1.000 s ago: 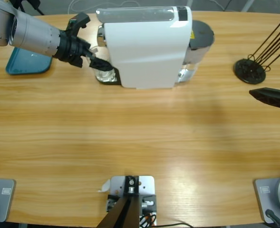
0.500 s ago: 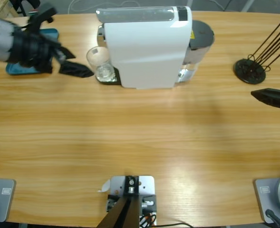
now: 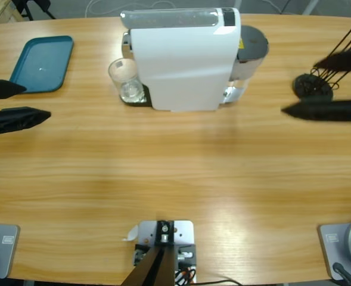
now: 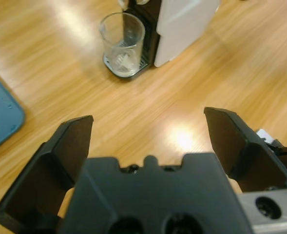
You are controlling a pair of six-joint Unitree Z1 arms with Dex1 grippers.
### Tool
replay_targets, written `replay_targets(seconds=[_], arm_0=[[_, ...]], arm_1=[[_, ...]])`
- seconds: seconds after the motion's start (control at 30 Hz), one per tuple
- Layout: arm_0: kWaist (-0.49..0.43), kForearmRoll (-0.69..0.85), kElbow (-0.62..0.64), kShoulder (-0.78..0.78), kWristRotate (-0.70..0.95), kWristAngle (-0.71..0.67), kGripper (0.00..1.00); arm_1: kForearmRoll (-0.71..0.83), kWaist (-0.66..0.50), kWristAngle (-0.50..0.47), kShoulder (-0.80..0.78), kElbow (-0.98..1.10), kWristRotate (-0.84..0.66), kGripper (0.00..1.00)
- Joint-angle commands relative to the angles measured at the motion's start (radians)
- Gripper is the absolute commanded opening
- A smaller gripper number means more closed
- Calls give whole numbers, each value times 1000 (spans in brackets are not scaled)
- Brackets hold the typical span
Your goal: Pour coffee
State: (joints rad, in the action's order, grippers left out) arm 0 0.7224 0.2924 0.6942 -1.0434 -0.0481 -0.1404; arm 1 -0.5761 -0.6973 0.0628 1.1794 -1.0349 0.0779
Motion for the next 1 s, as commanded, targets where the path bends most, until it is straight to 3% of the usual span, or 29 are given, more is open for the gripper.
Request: replay_targets(seconds=[0.03, 0.07, 0.1, 0.5, 1.0], arm_0=[[15, -64, -94, 36, -19, 30, 987], [14, -65, -96, 34, -19, 30, 987], [15, -67, -96, 29, -19, 30, 987], [15, -78, -96, 1, -18, 32, 987], [15, -78, -94, -1, -13, 39, 987]], arm_1=[[-65, 109, 0, 215, -193, -4, 392], [-83, 121, 17, 255, -231, -2, 137], [-86, 127, 28, 282, -252, 2, 0], [-135, 148, 9, 552, -592, 30, 0], [-157, 147, -6, 608, -606, 13, 0]])
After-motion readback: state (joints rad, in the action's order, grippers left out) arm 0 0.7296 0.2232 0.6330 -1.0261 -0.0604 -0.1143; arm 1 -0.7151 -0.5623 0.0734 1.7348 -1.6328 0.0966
